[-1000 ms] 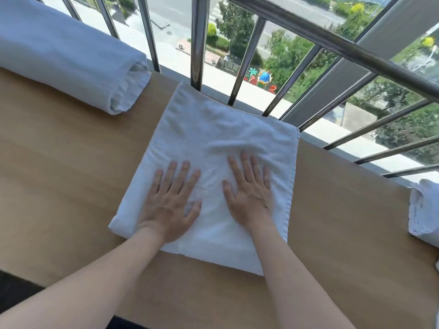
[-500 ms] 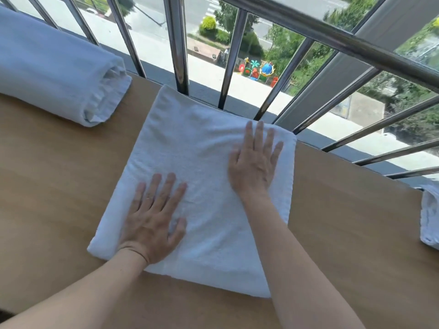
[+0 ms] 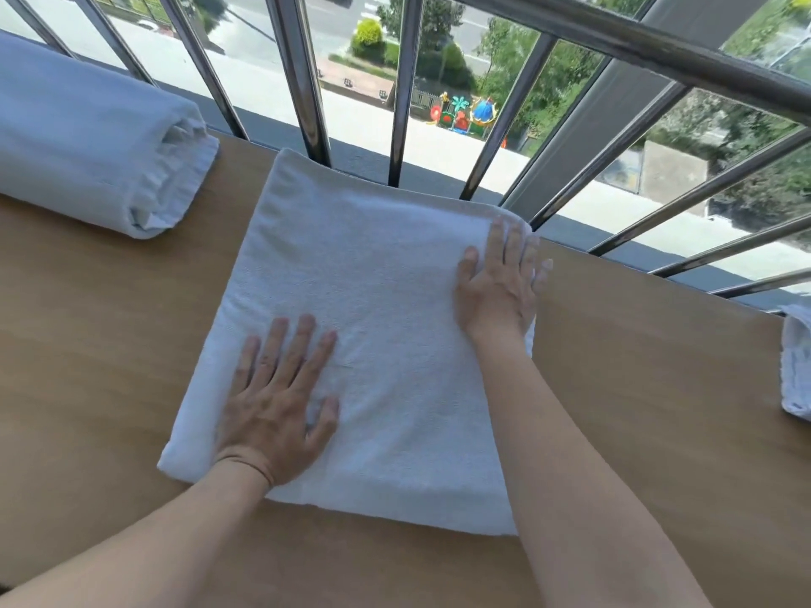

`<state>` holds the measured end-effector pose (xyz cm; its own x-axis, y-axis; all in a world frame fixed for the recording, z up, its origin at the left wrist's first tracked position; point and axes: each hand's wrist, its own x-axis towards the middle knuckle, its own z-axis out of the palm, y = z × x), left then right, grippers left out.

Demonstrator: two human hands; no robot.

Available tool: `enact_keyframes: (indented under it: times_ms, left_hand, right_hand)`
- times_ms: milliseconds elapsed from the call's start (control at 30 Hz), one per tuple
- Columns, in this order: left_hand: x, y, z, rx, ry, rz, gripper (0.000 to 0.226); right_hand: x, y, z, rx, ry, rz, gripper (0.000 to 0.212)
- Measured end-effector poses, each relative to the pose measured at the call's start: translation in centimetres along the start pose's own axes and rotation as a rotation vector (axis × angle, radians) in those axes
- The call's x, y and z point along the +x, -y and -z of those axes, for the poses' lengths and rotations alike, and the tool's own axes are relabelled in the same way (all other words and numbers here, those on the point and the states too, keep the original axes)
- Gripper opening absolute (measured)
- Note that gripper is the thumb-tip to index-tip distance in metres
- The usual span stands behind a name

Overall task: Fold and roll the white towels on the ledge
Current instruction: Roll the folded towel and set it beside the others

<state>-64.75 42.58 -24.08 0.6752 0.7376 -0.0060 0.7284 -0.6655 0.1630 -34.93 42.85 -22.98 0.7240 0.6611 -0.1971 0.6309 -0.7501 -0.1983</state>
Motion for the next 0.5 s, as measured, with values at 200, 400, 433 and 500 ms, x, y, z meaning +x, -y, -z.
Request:
enact_keyframes:
  times_ms: [200,400,433,500]
  left_hand:
    - [0.0,-0.1,0.1,-0.028,0.03,0.001,0.076]
    - [0.0,-0.2,0.1,-0.038,0.064,0.004,0.075]
    - [0.0,-0.2,0.1,-0.042,0.064,0.003,0.074]
    - [-0.1,-0.1,0.0,-0.058,0.066,-0.004,0.074]
  right_hand:
    - [-11.3,2.0,-1.3,0.13,-0.075,0.116,0.061]
    - [-18.3,1.4,-4.2,0.003,0.006,0.231,0.063]
    - [-18.2,0.5,-4.1,-0.012,-0.001,0.185,0.063]
    - [-18.3,-1.1,-3.9,-0.037,-0.021,0.079,0.063]
